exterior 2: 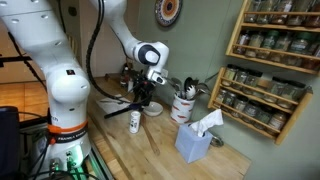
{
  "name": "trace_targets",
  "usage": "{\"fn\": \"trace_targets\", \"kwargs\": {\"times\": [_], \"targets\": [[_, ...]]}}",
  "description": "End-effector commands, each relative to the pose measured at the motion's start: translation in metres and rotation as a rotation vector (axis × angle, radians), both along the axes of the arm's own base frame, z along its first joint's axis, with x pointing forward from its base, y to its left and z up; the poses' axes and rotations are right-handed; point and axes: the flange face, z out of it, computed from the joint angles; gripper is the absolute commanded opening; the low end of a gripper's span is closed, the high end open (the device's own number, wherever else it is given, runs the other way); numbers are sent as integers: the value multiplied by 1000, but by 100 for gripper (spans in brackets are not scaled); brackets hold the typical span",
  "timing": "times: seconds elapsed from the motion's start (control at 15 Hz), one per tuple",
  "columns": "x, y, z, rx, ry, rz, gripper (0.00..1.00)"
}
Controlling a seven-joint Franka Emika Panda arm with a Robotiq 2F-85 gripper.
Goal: Pick up the salt shaker and put it inside the bowl
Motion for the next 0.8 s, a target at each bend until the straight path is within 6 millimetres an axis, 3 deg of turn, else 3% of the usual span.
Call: {"fn": "trace_targets", "kwargs": {"times": [0.0,0.73], "targets": [[-2,-3,-15,14,47,58,100],[0,-18,-47,23,89,95,98]]}}
